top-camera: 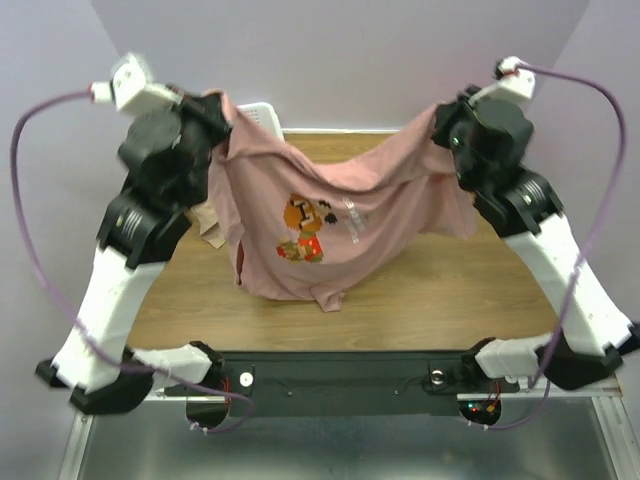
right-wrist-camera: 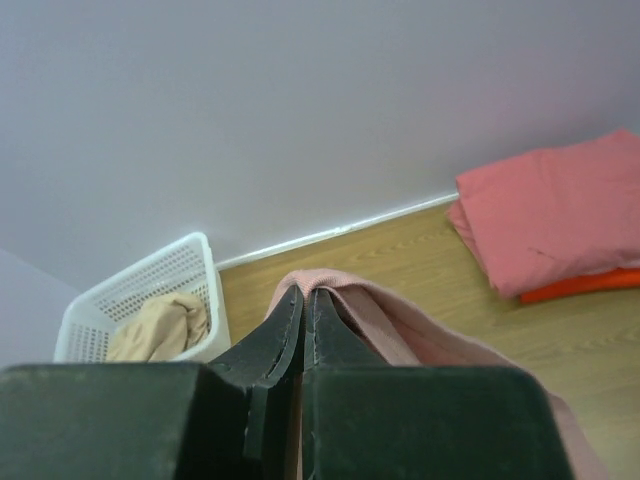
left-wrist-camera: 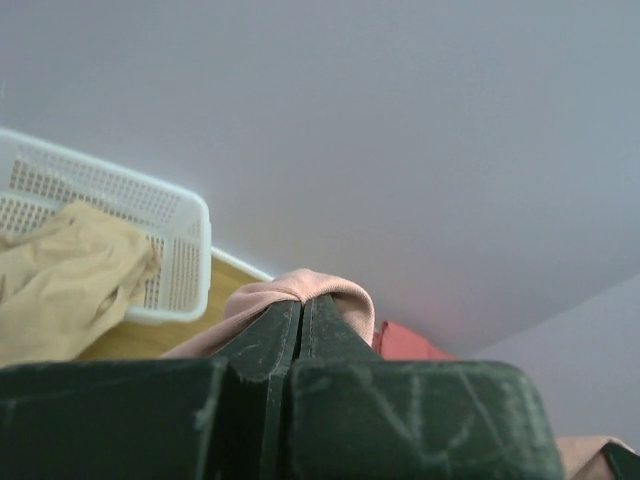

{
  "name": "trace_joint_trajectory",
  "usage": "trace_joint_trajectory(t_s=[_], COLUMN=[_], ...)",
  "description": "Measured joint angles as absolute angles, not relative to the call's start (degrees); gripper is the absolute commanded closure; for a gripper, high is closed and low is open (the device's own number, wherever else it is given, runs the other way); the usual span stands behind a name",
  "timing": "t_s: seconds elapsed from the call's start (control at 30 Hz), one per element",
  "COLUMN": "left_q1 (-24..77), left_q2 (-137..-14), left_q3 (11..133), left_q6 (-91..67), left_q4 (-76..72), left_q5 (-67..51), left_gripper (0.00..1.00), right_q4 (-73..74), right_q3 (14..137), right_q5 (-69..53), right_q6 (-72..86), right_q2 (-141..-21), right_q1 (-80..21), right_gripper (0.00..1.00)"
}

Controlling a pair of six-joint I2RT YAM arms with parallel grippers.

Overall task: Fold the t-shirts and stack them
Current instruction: Flatten the tshirt out

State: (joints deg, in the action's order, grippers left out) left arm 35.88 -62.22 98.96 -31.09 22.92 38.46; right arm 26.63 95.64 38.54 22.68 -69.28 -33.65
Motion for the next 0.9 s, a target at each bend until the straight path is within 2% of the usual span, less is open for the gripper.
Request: trace_joint_trajectory(t_s=[0.2,0.3,0.37,0.47,0.57,0.63,0.7,0.73,0.83,0.87,0.9], left_q1=[25.96,23.59,23.57,23.66,23.62,23.62,23.59,23.57,23.57,23.57,23.57], left_q2=[-82.08,-84.93,-82.81,-73.78,-63.02,-55.75,-45.17,-42.00,-32.51,-29.91,-27.83], left_q3=[122.76,129.84,129.14,119.61,106.34,95.83,78.72,73.67,50.06,41.80,34.79], left_q6=[-26.39,-24.18,-23.18,-22.44,-23.03,-24.51,-29.74,-31.55,-41.30,-44.45,-48.25], left_q4=[24.88,24.91,24.14,20.56,17.08,15.86,12.86,12.95,12.69,14.02,16.86], left_q5=[28.56,24.43,22.37,19.64,18.41,17.72,16.99,16.80,13.91,12.40,10.57], left_gripper=[1.00,1.00,1.00,1.00,1.00,1.00,1.00,1.00,1.00,1.00,0.90], right_q4=[27.00,27.40,27.03,25.91,25.15,23.29,23.81,23.83,27.55,28.93,31.09], right_q3=[112.38,118.19,119.24,115.83,106.65,96.68,86.24,79.24,62.00,58.54,53.98], right_q5=[32.45,29.39,27.97,27.16,26.41,26.30,26.85,27.38,27.59,27.59,27.31], right_q6=[19.40,17.96,17.02,16.01,15.18,15.22,16.32,17.15,21.39,22.98,25.87], right_q2=[-85.23,-87.90,-87.26,-83.02,-75.59,-69.84,-63.18,-59.53,-50.83,-49.28,-47.51], right_q1=[-26.26,-22.65,-22.04,-22.04,-22.13,-22.11,-22.09,-22.09,-22.09,-22.09,-22.09], right_gripper=[1.00,0.99,1.00,1.00,0.99,0.99,0.97,0.94,0.73,0.71,0.68])
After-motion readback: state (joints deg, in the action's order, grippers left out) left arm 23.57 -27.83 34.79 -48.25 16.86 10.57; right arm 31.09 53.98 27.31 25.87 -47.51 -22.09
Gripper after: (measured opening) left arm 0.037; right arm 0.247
